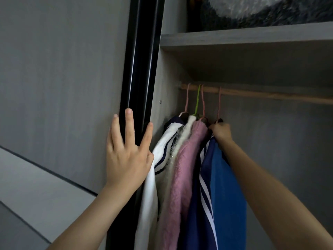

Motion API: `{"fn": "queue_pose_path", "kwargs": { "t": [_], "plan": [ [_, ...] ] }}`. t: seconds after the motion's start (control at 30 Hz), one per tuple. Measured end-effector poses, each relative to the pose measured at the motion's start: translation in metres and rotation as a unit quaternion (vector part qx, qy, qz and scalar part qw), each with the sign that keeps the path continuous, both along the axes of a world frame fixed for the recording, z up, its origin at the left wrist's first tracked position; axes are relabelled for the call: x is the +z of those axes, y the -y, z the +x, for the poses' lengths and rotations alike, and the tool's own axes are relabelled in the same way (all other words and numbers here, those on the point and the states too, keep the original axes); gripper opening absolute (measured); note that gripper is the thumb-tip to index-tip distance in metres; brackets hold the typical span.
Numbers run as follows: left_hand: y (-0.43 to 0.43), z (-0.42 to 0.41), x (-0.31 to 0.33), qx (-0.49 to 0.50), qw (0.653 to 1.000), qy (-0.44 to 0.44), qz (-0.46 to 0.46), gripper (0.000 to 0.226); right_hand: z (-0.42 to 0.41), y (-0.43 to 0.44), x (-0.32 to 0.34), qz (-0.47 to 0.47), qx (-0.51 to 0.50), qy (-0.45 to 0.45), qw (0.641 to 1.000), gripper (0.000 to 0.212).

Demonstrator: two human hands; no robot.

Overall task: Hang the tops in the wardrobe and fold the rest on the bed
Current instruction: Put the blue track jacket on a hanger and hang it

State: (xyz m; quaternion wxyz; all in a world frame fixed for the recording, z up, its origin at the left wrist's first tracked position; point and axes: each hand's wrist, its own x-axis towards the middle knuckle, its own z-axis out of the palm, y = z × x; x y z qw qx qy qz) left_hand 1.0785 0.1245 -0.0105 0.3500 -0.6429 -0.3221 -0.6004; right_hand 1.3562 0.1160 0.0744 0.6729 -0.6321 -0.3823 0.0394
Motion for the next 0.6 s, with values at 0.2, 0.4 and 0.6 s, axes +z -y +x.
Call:
{"fn": "queue_pose_path", "kwargs": {
  "t": [0.2, 0.4, 0.6],
  "plan": [
    [0.001, 0.001, -0.002, 0.004, 1.0, 0.0, 0.0, 0.063, 0.006, -0.014, -0.009, -0.031, -0.04, 0.011, 0.999, 0.023],
    [0.002, -0.001, -0.001, -0.004, 1.0, -0.004, -0.021, 0.065, -0.008, 0.021, -0.025, -0.049, -0.018, 0.093, 0.994, 0.044],
    [0.019, 0.003, -0.015, -0.065, 0.996, 0.02, -0.056, 0.048, 0.011, 0.132, -0.06, -0.132, 0.034, 0.18, 0.974, 0.054]
  ]
}}
